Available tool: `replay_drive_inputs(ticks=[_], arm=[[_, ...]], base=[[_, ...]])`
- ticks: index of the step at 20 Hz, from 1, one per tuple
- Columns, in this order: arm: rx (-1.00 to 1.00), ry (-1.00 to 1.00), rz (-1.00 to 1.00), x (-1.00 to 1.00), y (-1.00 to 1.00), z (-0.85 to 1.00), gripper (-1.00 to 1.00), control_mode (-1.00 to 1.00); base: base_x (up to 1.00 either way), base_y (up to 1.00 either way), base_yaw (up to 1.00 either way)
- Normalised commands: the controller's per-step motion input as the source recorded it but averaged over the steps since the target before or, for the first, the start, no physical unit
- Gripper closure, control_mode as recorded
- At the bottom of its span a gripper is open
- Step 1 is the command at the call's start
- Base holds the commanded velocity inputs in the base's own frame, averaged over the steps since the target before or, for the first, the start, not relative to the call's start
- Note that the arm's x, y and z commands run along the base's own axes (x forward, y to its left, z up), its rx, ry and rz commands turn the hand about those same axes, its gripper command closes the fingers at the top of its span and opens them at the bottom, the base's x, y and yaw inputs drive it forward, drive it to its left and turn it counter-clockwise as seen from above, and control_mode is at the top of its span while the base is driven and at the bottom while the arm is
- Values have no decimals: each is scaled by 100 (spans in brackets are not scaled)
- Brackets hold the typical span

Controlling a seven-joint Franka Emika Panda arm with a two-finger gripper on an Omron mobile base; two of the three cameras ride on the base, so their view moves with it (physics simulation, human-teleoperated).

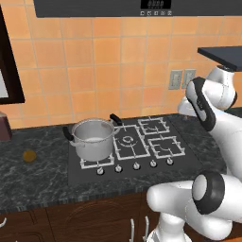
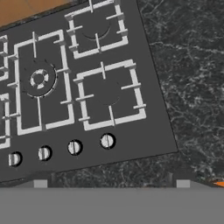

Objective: Put the broccoli and avocado in the pot. Retrieve the spatula and lightly stir the vegetables in the pot.

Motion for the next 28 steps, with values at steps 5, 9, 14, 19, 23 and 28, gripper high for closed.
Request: replay_drive_inputs(ticks=[5,9,14,19,23,28], arm=[[-2,0,-5,1,-73,-56,-100,-100],[-4,0,-17,-4,-73,-54,-100,-100],[0,15,-19,-28,-71,-7,-100,-100],[1,1,-18,-32,-72,-18,-100,-100],[1,0,-17,-38,-57,0,-100,-100],[4,0,-6,-13,-38,-5,-100,-100]], base=[[0,0,0],[0,0,0],[0,0,0],[0,0,0],[0,0,0],[0,0,0]])
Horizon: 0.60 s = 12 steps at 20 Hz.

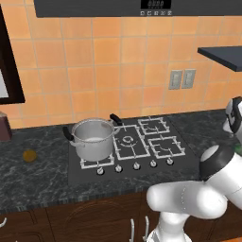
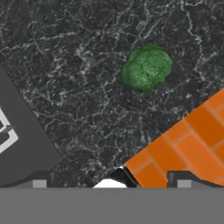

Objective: Put the broccoli and avocado in the pot. Retrieve the spatula and lightly stir the vegetables in the pot.

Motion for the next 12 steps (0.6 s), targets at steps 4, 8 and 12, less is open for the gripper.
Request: replay_drive_inputs(ticks=[4,8,12], arm=[[4,0,-1,-12,-41,-21,-100,-100],[0,0,-6,0,-47,-31,-100,-100],[6,0,-4,0,-30,-27,-100,-100]], base=[[0,0,0],[0,0,0],[0,0,0]])
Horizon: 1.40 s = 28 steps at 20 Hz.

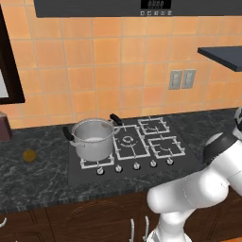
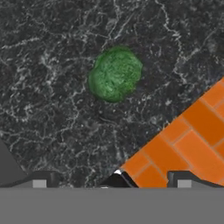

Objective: Put the broccoli and avocado in the pot. Retrieve the spatula and lightly stir the vegetables in the pot.

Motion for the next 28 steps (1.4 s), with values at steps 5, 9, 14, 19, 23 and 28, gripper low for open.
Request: replay_drive_inputs(ticks=[5,9,14,19,23,28], arm=[[7,0,-4,2,-24,-23,-100,-100],[10,0,-6,19,-9,-26,-100,-100],[11,-2,-5,20,-15,-25,-100,-100],[8,0,-7,18,-21,-21,-100,-100],[7,0,-7,17,-15,-15,-100,-100],[8,-3,-2,19,-2,-25,-100,-100]], base=[[0,0,0],[0,0,0],[0,0,0],[0,0,0],[0,0,0],[0,0,0]])
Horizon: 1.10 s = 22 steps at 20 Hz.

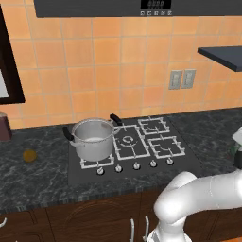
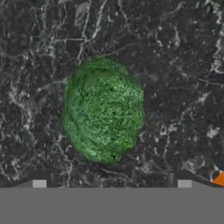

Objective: Put the broccoli and avocado in the pot. Retrieve the spatula and lightly stir the vegetables in the pot.

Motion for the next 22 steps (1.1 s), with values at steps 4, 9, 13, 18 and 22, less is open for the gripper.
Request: replay_drive_inputs(ticks=[4,9,13,18,22], arm=[[7,0,-2,16,-1,-24,-100,-100],[8,0,-4,15,-5,-17,-100,-100],[5,-1,-5,14,0,-21,-100,-100],[0,-1,-2,10,0,-11,100,-100],[0,-9,0,-13,2,3,100,-100]], base=[[0,0,0],[0,0,0],[0,0,0],[0,0,0],[0,0,0]])
